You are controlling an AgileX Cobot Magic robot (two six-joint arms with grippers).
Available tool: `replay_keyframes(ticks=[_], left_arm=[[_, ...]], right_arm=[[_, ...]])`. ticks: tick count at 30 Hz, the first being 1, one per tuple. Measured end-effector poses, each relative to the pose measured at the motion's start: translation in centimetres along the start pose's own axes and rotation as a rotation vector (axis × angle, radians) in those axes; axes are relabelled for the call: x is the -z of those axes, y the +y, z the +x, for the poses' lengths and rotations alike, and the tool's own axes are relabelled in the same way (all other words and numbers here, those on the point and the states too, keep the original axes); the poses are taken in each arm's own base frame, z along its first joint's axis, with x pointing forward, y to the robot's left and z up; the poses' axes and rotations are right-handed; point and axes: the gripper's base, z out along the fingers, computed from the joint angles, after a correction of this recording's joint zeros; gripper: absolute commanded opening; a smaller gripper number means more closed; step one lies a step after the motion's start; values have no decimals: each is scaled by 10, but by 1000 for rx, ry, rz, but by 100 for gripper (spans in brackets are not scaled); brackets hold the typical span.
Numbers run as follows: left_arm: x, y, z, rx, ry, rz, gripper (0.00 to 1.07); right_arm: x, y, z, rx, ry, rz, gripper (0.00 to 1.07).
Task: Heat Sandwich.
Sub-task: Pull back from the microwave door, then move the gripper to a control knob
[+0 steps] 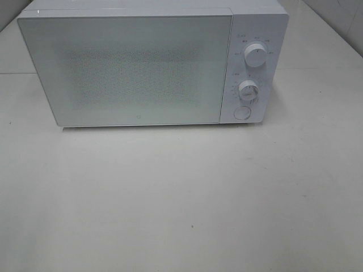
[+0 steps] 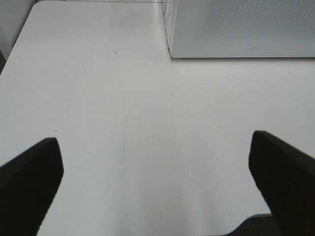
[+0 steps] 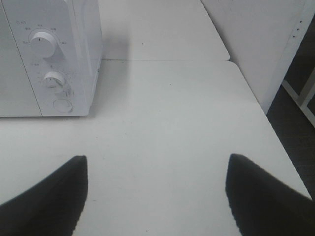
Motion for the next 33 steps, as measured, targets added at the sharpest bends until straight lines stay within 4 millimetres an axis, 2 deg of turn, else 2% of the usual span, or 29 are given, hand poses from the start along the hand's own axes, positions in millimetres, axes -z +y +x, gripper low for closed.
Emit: replay_keyframes(ticks=[14,25,33], left_arm=[[0,0,0,0,0,0,98],[0,0,0,0,0,0,98],[0,0,0,0,0,0,98]], right_arm=[[-47,6,-31,21,-26,-26,75],[-82,11,-41,33,7,-42,75],[-116,16,-45,41,28,-59,75]])
